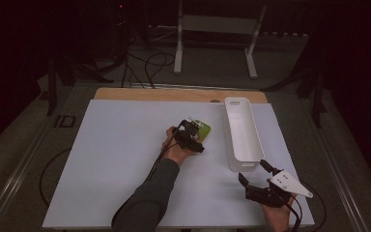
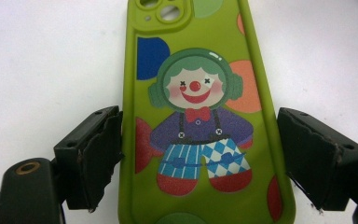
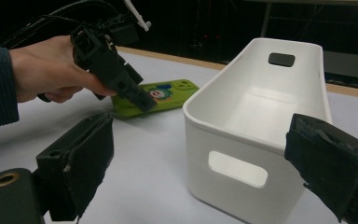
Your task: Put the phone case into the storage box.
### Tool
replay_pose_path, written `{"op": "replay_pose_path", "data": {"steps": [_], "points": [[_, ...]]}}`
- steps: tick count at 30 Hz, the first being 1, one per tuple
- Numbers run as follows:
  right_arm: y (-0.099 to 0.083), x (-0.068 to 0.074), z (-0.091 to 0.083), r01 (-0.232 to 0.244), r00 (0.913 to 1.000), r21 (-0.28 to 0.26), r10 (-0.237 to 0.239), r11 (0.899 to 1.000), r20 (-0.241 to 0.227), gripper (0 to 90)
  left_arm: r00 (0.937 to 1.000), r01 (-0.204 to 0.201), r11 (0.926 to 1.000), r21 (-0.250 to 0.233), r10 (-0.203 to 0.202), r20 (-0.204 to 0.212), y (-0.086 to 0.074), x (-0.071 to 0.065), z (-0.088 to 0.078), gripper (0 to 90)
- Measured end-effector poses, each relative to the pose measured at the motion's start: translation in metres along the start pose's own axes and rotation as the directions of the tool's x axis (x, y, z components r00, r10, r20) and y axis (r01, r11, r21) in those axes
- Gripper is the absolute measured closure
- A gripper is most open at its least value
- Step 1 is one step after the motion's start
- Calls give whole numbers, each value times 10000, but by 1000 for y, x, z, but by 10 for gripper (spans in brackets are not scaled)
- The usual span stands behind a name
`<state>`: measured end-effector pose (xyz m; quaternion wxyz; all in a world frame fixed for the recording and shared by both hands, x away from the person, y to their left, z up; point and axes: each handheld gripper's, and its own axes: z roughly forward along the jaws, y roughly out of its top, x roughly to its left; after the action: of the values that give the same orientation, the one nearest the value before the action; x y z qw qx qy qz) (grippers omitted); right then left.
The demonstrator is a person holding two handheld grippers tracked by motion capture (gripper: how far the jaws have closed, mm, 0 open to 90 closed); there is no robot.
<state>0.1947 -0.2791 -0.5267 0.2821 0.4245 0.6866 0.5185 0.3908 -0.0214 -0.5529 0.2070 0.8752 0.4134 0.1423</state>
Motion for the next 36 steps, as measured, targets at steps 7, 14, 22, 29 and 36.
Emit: {"op": "replay_pose_path", "data": {"steps": [7,14,22,29,36], "points": [[0,0,0,-8,10000,4,8,10000,14,79,9998,-108,9996,-277,104,-156,1,2,-7,169],[0,0,0,-21,10000,5,21,10000,12,79,9997,-115,9992,-381,107,-231,2,4,-12,169],[0,0,0,-8,10000,-1,8,10000,1,79,9993,-234,9984,-507,218,-311,2,4,-17,169],[0,0,0,-21,10000,7,21,10000,15,80,9989,-283,9973,-681,257,-399,3,4,-21,169],[0,0,1,-43,10000,8,43,10000,10,80,9985,-372,9958,-834,336,-441,3,5,-27,170]]}}
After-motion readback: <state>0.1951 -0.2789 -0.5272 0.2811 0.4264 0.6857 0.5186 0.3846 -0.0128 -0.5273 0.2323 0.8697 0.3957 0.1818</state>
